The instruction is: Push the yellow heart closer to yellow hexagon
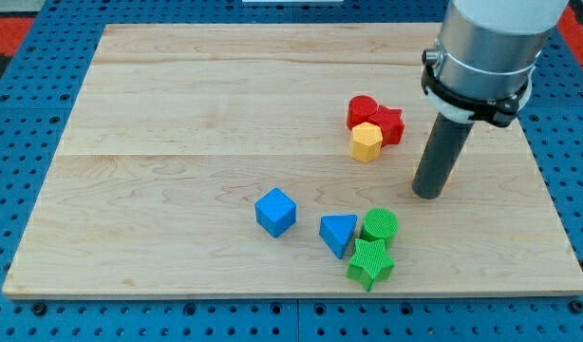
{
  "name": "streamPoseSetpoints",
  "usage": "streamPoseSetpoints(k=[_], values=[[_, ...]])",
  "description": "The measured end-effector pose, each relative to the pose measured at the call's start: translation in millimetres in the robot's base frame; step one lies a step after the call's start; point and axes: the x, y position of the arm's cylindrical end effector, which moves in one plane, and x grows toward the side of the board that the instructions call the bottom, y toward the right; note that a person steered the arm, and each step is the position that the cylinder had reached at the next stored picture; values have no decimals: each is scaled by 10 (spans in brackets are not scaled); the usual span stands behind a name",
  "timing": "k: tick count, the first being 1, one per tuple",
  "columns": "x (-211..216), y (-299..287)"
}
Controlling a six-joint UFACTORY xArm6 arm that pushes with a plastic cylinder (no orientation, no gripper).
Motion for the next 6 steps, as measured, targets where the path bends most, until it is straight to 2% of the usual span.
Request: streamPoseSetpoints(k=[2, 3, 4, 6], values=[[-14, 796], [-180, 631], [-180, 210], [-289, -101]])
